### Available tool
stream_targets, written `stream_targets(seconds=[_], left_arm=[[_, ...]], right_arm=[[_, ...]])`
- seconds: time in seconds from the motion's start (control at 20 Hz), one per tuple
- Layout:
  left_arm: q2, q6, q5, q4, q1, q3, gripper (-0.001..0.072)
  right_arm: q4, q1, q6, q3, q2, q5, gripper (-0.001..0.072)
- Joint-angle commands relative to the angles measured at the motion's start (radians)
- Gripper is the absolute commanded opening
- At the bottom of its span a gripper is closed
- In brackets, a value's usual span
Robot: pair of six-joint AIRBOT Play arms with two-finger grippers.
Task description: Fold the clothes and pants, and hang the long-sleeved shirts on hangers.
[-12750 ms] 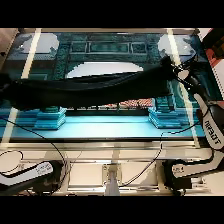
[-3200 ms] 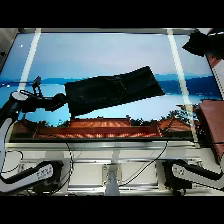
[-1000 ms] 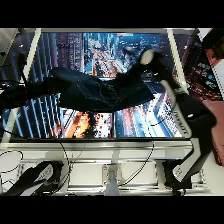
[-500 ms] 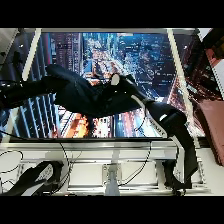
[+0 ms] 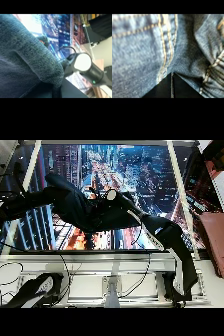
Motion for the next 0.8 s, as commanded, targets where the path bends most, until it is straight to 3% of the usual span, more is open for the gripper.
stream_targets(seconds=[0.0, 0.3, 0.75], left_arm=[[-0.003, 0.000, 0.049, 0.007, -0.077, -0.001, 0.0067], [-0.087, 0.000, 0.259, 0.004, -0.304, -0.001, 0.0067], [-0.243, 0.001, 0.758, -0.076, -0.712, 0.007, 0.0068]], right_arm=[[-0.017, -0.074, -0.002, 0.000, 0.011, 0.093, 0.0017], [-0.124, -0.233, -0.025, 0.000, 0.119, 0.259, 0.0018], [-0.288, -0.588, -0.050, 0.000, 0.453, 0.283, 0.0019]])
